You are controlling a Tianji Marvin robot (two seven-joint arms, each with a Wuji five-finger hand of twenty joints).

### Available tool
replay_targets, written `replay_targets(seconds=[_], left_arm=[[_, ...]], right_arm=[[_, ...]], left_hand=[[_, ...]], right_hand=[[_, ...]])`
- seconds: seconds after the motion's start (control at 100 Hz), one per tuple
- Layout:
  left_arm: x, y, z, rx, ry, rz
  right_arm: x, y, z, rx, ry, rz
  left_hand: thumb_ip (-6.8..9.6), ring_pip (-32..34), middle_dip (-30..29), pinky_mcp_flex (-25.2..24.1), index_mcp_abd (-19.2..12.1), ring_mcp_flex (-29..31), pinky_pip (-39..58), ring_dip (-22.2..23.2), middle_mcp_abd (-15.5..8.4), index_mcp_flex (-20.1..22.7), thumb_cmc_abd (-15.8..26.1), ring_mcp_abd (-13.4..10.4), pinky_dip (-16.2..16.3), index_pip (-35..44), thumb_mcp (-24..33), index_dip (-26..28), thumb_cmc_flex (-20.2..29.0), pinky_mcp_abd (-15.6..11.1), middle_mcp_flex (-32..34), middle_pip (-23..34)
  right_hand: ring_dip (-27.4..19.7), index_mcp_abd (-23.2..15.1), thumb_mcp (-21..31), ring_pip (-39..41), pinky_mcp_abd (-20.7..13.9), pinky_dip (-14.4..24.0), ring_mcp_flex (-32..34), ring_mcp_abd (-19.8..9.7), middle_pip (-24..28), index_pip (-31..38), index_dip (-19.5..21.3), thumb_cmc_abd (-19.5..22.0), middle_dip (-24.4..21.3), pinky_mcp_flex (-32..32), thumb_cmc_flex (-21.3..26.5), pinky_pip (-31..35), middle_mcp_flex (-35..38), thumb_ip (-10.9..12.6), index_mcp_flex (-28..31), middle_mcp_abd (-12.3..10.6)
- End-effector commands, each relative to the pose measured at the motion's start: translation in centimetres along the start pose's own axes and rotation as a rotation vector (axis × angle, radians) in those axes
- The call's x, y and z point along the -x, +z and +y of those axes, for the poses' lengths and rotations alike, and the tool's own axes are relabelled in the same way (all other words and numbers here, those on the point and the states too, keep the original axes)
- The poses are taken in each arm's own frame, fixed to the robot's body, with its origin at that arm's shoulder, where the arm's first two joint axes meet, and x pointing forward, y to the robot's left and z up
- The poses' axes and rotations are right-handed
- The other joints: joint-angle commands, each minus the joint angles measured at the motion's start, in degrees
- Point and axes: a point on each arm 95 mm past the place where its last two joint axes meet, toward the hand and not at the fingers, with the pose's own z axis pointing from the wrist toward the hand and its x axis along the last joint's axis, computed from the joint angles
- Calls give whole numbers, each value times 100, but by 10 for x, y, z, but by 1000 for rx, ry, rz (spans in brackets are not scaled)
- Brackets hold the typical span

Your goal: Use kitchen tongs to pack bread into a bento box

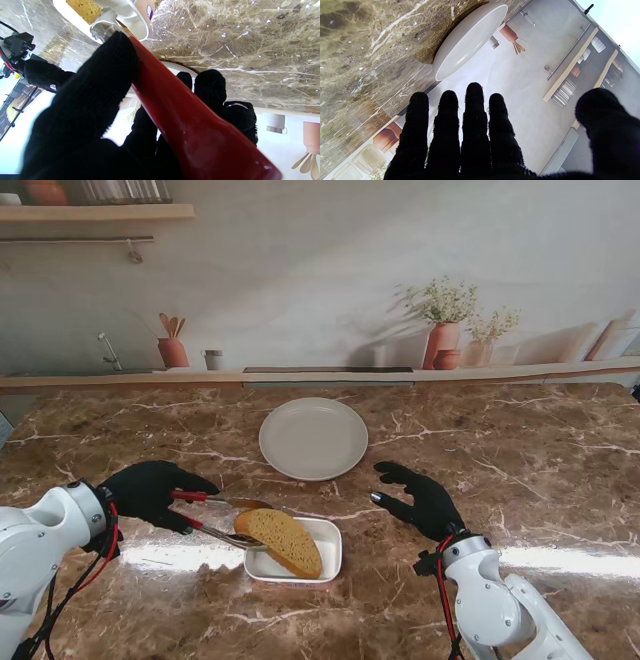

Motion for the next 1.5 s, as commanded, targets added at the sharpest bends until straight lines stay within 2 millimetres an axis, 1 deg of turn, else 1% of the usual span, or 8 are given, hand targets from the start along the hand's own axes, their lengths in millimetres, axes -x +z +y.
replay_targets(seconds=[0.0,0.22,0.4,0.62,0.95,1.11,1.2,1.49], left_arm=[[0,1,3,-9,-8,-4],[0,5,8,-22,-27,2],[1,4,10,-12,-39,2],[1,0,6,-18,-56,-5],[2,-1,5,-7,-69,-8],[3,-2,5,-20,-65,-14],[3,-3,5,-28,-66,-16],[5,-6,7,-38,-85,-18]], right_arm=[[1,-2,-4,-15,8,-11],[2,-2,-5,-14,9,-12],[2,-2,-4,-16,7,-13],[2,-2,-5,-14,6,-14],[2,-2,-4,-12,2,-17],[1,-2,-4,-13,3,-16],[1,-2,-4,-15,3,-16],[0,-2,-5,-23,2,-15]], left_hand=[[178,-116,192,94,-134,140,4,-55,-771,-93,332,-133,-75,-6,1044,54,198,-227,321,624],[165,-87,261,124,-130,159,29,-40,-762,-77,386,-165,-88,4,1003,59,260,-224,295,683],[224,-144,310,98,-122,133,3,-62,-820,-230,171,-148,-106,-46,1001,45,210,-225,294,733],[182,-239,269,153,-53,179,-19,-119,-868,-318,62,-150,-157,-390,1119,-145,172,-186,307,765],[98,-329,279,130,-53,164,-101,-164,-1001,-723,-136,-215,-208,-560,1165,-217,83,-181,279,863],[85,-330,248,154,-58,172,-108,-164,-1116,-1198,-114,-234,-225,-717,1197,-278,72,-183,242,921],[83,-324,222,153,-95,170,-96,-158,-1150,-1281,-118,-233,-225,-726,1200,-290,78,-188,228,960],[37,-365,153,178,-211,215,-106,-204,-1217,-1111,-249,-241,-255,-645,1144,-282,-12,-157,322,1141]], right_hand=[[66,-143,58,48,-5,164,115,21,-10,19,-66,120,69,-58,185,15,60,116,6,-79],[66,-147,74,49,-12,165,116,23,-14,13,-72,113,67,-54,178,16,49,114,-7,-86],[66,-151,77,50,-13,164,119,23,-10,20,-72,115,68,-53,175,16,55,112,4,-85],[65,-149,79,50,-16,162,116,24,-10,22,-73,122,67,-59,178,13,55,111,8,-86],[66,-155,80,52,-16,160,120,20,-5,35,-72,121,69,-63,190,9,67,111,29,-79],[66,-151,85,52,-13,162,120,20,-1,38,-72,124,71,-58,193,15,77,110,30,-79],[65,-164,85,52,-11,163,119,19,-3,41,-72,120,71,-59,187,16,74,109,35,-85],[65,-163,89,52,-8,162,118,20,-6,49,-72,121,71,-63,194,16,66,108,44,-85]])
